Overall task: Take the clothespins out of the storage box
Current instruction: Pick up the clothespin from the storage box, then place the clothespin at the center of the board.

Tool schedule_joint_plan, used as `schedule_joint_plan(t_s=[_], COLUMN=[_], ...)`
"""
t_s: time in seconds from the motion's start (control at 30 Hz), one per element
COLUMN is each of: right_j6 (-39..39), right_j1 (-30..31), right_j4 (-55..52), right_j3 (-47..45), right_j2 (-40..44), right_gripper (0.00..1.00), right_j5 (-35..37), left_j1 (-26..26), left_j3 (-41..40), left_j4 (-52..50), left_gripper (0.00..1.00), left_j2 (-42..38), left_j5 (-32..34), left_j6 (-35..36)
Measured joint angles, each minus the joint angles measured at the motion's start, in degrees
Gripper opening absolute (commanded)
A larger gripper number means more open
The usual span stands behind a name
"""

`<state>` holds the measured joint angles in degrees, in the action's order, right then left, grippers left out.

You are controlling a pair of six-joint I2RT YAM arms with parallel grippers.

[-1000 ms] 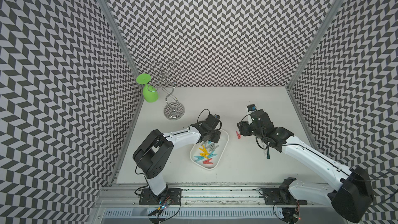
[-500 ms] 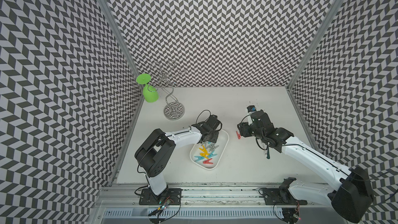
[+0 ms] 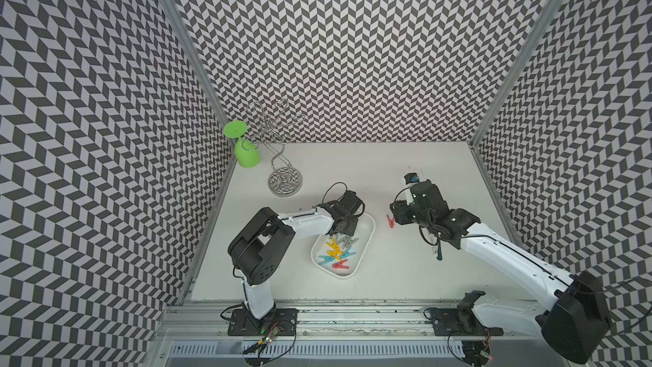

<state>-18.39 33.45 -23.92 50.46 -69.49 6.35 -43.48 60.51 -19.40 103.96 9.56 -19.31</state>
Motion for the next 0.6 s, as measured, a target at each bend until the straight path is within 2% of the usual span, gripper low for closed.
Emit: schedule_joint_plan(t_s=[0.23, 0.43, 0.6], right_j6=[0.31, 0.42, 0.42], right_j1=[-0.39, -0.66, -0.74], right_j4=[-0.07, -0.04, 0.13], right_j3=[0.00, 0.00, -0.09], right_j2=[-0.92, -1.11, -1.09], right_gripper=[0.52, 0.51, 0.50], right_j5=[0.00, -0.02, -0.66], left_j1=[-0.17, -1.16, -1.18], left_j3=[0.59, 0.92, 5.55], left_j4=[-0.26, -1.14, -1.22], left_gripper=[0.00, 0.00, 0.00], left_j2=[-0.09, -4.22, -8.61], left_j5=[0.26, -0.13, -1.36], left_j6=[0.15, 0.22, 0.42])
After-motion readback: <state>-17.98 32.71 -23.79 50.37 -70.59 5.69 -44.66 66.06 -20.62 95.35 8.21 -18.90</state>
